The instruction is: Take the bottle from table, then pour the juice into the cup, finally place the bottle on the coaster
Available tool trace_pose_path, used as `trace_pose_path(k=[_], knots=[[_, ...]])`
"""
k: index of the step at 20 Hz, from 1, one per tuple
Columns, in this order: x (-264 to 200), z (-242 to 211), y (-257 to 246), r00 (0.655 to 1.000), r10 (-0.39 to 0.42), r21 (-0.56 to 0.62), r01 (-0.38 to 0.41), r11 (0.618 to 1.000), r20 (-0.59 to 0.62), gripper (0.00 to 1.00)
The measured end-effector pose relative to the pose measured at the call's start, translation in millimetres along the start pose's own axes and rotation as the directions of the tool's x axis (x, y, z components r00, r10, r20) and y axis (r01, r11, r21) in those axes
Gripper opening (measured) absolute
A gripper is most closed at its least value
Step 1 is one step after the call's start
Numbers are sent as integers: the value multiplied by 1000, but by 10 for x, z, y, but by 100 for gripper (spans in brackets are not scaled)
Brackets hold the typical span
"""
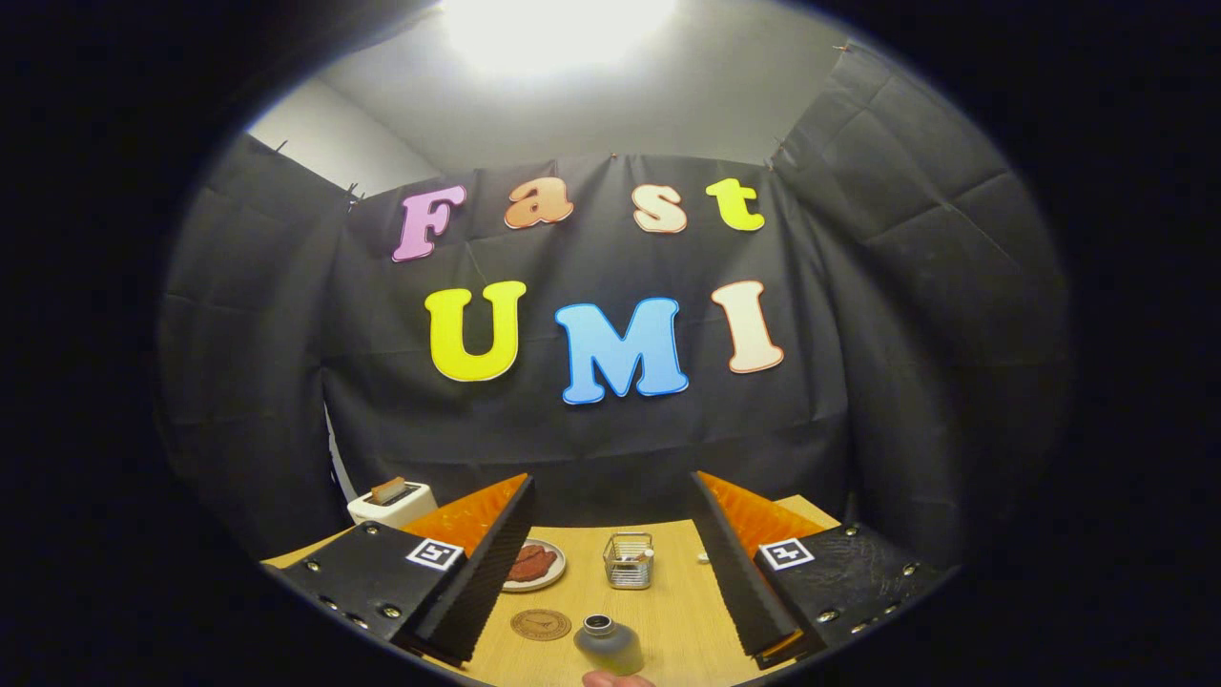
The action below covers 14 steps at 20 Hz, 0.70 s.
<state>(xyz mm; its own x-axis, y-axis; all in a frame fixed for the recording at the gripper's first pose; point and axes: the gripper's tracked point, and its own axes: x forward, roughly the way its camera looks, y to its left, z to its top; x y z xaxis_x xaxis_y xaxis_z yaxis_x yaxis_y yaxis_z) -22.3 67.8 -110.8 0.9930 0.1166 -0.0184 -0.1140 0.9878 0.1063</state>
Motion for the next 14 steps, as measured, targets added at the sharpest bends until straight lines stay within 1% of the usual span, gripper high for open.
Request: trace_pose_path(k=[5, 7, 10, 14], knots=[[53, -560, 47, 999, 22, -46, -23, 999, -23, 97], [64, -791, 11, 999, 7, -42, -9, 999, -48, 97], [66, -1119, 74, 997, 17, -20, -19, 1000, -79, 97], [71, -1501, 112, 993, 19, -45, -24, 999, -118, 97]])
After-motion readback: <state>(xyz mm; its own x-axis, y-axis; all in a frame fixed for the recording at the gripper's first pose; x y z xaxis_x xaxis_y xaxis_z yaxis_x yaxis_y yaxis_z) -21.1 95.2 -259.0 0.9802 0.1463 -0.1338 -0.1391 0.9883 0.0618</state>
